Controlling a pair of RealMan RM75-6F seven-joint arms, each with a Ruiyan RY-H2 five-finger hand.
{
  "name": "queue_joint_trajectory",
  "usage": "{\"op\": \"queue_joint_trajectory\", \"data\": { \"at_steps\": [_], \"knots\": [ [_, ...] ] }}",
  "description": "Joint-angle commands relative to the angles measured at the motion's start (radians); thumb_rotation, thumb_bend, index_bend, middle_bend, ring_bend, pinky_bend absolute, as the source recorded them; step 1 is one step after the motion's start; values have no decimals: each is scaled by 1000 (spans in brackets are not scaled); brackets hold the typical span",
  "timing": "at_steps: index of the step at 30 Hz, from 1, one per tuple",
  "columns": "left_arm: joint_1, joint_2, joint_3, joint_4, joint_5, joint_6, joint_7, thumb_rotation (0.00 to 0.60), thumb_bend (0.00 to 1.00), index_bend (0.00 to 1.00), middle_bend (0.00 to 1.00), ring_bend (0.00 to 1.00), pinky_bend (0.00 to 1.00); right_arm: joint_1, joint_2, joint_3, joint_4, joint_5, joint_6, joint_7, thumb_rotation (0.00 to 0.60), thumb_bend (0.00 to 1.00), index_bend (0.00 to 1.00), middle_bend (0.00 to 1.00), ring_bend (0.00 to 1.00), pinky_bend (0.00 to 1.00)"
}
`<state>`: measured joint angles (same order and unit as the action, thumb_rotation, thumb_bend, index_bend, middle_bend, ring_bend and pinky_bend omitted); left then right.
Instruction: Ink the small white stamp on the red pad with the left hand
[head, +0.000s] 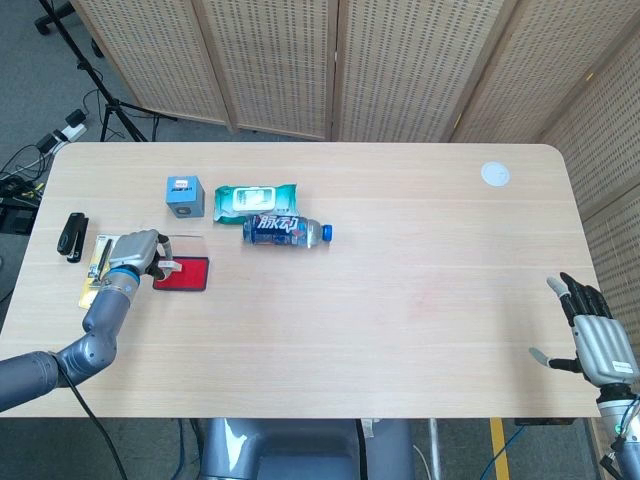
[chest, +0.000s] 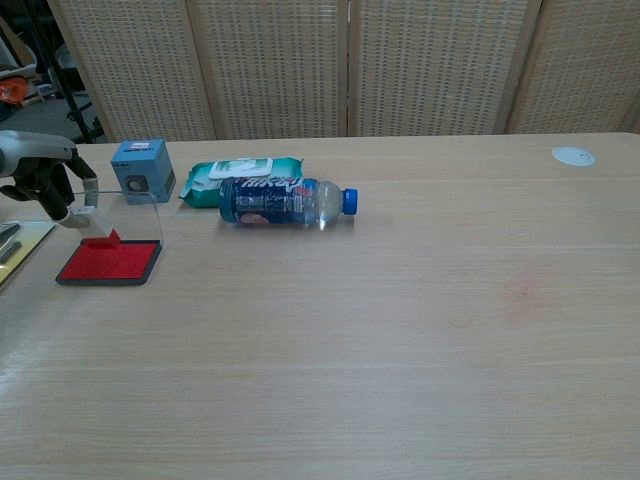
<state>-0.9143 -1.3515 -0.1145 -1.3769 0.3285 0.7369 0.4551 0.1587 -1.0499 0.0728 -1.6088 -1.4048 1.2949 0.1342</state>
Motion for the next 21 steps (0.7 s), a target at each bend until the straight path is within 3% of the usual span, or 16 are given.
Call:
{"op": "queue_joint_trajectory", "data": {
  "at_steps": [1, 8, 14, 21],
  "knots": [
    [-26, 45, -16, -92, 4, 44, 21, 600, 468, 636, 1000, 1000, 964, 0, 1, 0, 0, 0, -1, 2, 600, 0, 0, 0, 0, 0],
    [-78, -11, -18, -127, -29, 99, 75, 600, 464, 636, 1000, 1000, 964, 1, 3, 0, 3, 0, -2, 9, 600, 0, 0, 0, 0, 0],
    [-140, -113, -15, -68, -139, 130, 155, 600, 457, 636, 1000, 1000, 964, 4, 3, 3, 14, 9, -12, 22, 600, 0, 0, 0, 0, 0],
    [-163, -165, -21, -17, -216, 132, 195, 600, 453, 636, 1000, 1000, 964, 4, 5, 3, 15, 9, -14, 31, 600, 0, 0, 0, 0, 0]
  ]
}}
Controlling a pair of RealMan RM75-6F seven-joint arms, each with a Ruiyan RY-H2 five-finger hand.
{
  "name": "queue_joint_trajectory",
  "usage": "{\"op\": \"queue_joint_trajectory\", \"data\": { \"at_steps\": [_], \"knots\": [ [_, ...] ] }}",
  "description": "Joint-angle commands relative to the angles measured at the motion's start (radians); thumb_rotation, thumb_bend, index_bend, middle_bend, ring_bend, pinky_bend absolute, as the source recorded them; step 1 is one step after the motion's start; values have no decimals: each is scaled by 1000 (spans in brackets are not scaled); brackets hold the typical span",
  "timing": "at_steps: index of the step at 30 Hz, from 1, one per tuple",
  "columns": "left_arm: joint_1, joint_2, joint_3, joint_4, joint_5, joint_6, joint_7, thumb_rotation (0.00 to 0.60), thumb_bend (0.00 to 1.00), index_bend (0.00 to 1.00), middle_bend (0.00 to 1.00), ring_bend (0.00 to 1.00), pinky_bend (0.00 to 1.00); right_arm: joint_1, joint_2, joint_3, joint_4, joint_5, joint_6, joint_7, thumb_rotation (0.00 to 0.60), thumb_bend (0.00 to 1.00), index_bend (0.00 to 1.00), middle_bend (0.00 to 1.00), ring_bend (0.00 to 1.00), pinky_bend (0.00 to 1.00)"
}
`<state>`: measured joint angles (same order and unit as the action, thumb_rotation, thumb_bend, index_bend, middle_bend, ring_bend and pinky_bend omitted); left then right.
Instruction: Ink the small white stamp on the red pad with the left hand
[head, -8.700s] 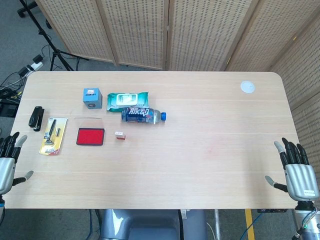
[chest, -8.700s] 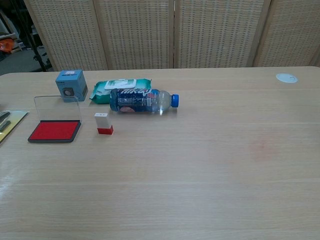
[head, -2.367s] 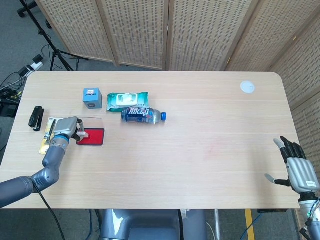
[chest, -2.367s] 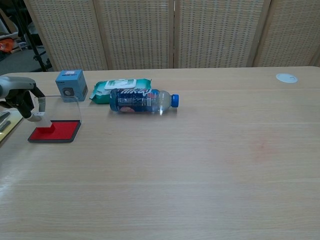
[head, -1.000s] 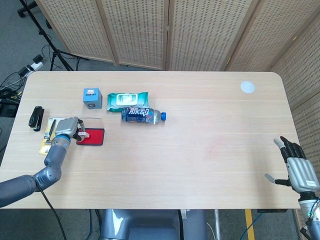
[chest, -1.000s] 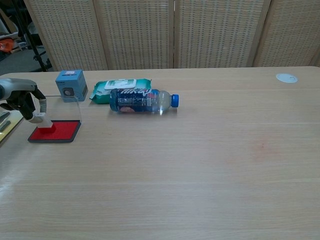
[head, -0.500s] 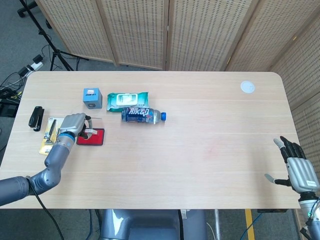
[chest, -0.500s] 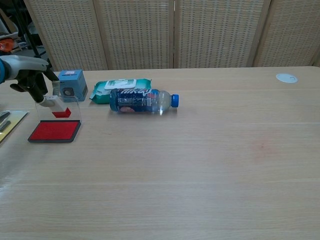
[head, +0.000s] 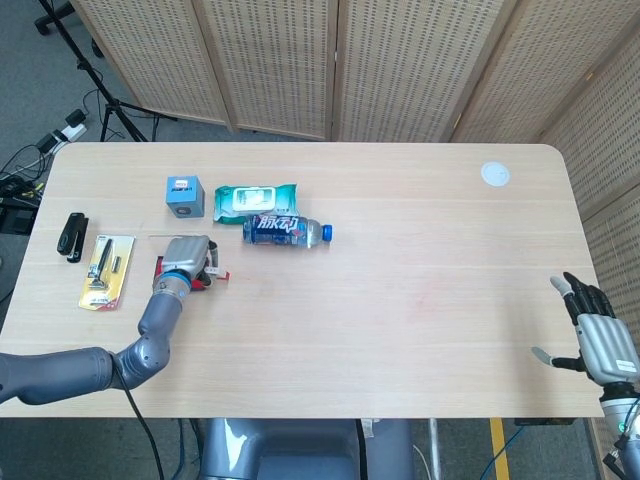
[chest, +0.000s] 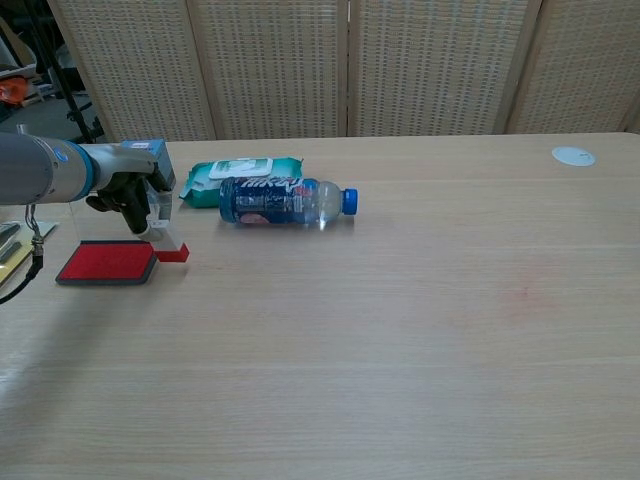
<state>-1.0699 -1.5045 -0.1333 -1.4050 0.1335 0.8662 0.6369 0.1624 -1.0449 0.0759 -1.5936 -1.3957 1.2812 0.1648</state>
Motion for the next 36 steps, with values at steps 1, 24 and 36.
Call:
{"op": "queue_joint_trajectory", "data": {
  "at_steps": [1, 24, 36],
  "knots": [
    [-11, -16, -3, 16, -31, 4, 19, 600, 452, 636, 1000, 1000, 964, 0, 1, 0, -1, 0, -1, 1, 600, 0, 0, 0, 0, 0],
    [-10, -71, -21, 74, -63, -5, 65, 600, 440, 636, 1000, 1000, 964, 1, 6, -2, -4, 2, -8, 7, 600, 0, 0, 0, 0, 0],
    [-3, -81, -29, 84, -58, -7, 75, 600, 402, 529, 1000, 1000, 964, 1, 8, -1, -4, 4, -9, 12, 600, 0, 0, 0, 0, 0]
  ]
}}
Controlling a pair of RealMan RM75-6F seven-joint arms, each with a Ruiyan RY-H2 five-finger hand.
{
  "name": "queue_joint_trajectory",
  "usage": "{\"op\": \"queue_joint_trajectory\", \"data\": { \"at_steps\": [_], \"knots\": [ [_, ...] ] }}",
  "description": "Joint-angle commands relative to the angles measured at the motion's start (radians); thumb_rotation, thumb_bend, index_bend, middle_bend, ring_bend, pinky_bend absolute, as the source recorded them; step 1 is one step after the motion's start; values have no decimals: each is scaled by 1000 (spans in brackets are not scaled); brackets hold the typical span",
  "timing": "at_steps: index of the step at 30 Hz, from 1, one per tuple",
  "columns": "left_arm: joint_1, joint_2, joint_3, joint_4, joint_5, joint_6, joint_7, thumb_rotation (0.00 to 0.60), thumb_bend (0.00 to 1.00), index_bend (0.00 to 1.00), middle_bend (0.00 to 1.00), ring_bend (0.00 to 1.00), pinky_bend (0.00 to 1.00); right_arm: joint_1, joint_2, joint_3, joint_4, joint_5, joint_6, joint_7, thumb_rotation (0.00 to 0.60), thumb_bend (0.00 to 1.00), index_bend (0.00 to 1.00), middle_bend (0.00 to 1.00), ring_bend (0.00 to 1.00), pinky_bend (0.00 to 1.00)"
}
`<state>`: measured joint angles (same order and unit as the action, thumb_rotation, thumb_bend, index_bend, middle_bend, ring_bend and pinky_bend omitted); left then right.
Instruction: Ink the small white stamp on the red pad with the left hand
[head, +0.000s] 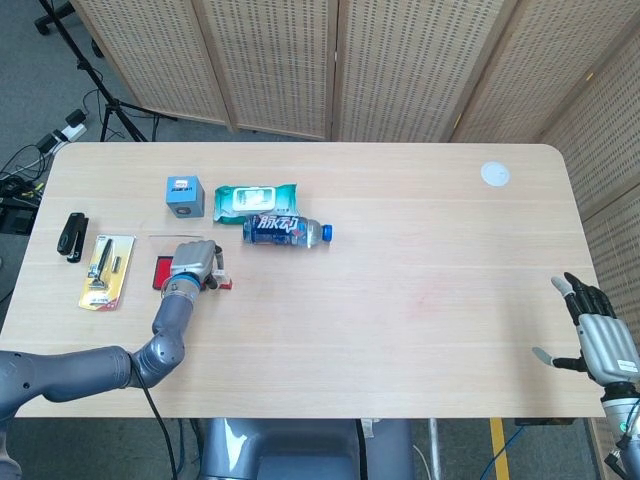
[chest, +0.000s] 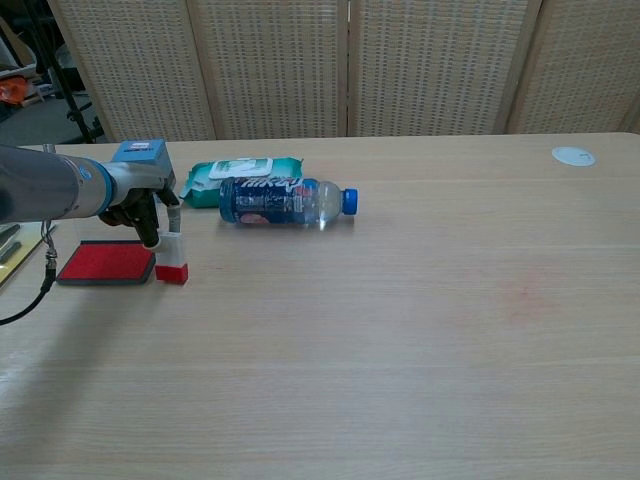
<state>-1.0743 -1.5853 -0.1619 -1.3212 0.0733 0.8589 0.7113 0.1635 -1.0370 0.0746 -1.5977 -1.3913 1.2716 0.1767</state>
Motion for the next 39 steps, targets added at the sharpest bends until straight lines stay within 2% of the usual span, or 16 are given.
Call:
{"op": "queue_joint_trajectory", "data": {
  "at_steps": [1, 19, 30, 39],
  "knots": [
    [2, 0, -1, 0, 2, 0, 1, 600, 401, 528, 1000, 1000, 964, 0, 0, 0, -1, 0, 0, 0, 600, 0, 0, 0, 0, 0],
    [19, 9, 4, -24, 43, 7, -3, 600, 401, 527, 1000, 1000, 964, 0, 2, 1, -1, 1, -1, 8, 600, 0, 0, 0, 0, 0],
    [26, 10, 11, -38, 66, 14, 2, 600, 309, 525, 1000, 1000, 964, -1, 5, 2, -1, -1, 2, 14, 600, 0, 0, 0, 0, 0],
    [35, 18, 18, -50, 77, 11, 2, 600, 291, 518, 1000, 1000, 964, -3, 7, 2, -1, -3, 6, 18, 600, 0, 0, 0, 0, 0]
  ]
}}
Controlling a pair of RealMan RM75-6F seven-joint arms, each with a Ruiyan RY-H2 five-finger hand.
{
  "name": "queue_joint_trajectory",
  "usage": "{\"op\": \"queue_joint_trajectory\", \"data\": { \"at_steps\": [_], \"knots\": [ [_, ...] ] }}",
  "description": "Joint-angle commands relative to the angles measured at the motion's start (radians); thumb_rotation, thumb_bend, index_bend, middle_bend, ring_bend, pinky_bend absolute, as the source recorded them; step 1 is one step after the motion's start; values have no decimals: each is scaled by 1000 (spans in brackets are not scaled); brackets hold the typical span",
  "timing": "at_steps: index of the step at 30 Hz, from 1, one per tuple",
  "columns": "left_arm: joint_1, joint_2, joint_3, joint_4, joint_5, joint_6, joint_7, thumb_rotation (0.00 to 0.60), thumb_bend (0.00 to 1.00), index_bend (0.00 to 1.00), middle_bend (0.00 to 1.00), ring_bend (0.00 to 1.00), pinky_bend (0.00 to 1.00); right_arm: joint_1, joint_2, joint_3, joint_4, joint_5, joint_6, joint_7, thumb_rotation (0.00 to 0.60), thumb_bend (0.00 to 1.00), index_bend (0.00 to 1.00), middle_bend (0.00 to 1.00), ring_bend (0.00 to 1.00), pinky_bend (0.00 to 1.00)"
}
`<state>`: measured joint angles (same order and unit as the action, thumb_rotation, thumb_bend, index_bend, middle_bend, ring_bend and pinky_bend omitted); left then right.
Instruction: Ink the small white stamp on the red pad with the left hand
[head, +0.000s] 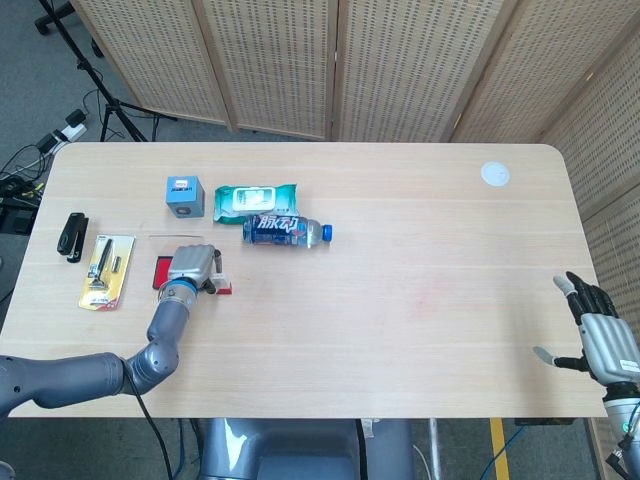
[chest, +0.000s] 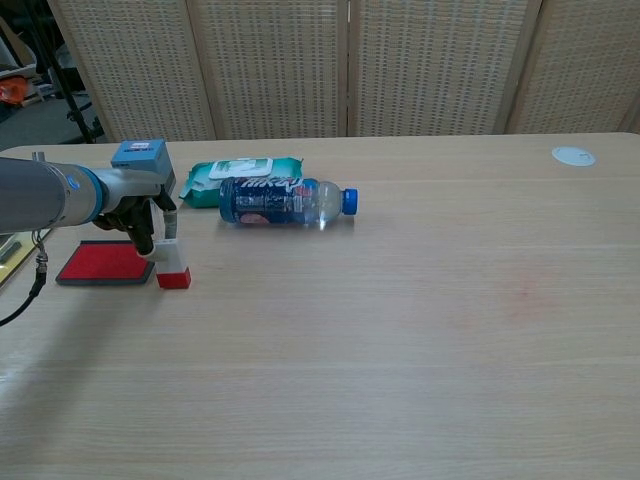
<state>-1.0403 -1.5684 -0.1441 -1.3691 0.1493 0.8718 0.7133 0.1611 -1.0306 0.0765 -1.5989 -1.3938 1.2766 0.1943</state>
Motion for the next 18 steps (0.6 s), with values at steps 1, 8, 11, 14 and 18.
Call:
{"op": "queue_joint_trajectory", "data": {
  "at_steps": [1, 8, 11, 14, 18],
  "knots": [
    [2, 3, 1, -4, 2, -3, -1, 600, 288, 518, 1000, 1000, 964, 0, 0, 0, 0, -1, 1, 1, 600, 0, 0, 0, 0, 0],
    [13, 26, 13, -44, 35, -6, -9, 600, 287, 517, 1000, 1000, 964, -2, 2, 0, 0, -3, 5, 4, 600, 0, 0, 0, 0, 0],
    [29, 60, 11, -86, 73, -3, -36, 600, 286, 516, 1000, 1000, 964, -4, 3, -1, -1, -7, 9, 6, 600, 0, 0, 0, 0, 0],
    [46, 96, 7, -128, 117, 5, -66, 600, 286, 516, 1000, 1000, 964, -5, 3, -1, -1, -8, 12, 5, 600, 0, 0, 0, 0, 0],
    [62, 149, 6, -191, 151, 8, -91, 600, 285, 515, 1000, 1000, 964, -6, 3, -2, -2, -10, 14, 4, 600, 0, 0, 0, 0, 0]
  ]
}}
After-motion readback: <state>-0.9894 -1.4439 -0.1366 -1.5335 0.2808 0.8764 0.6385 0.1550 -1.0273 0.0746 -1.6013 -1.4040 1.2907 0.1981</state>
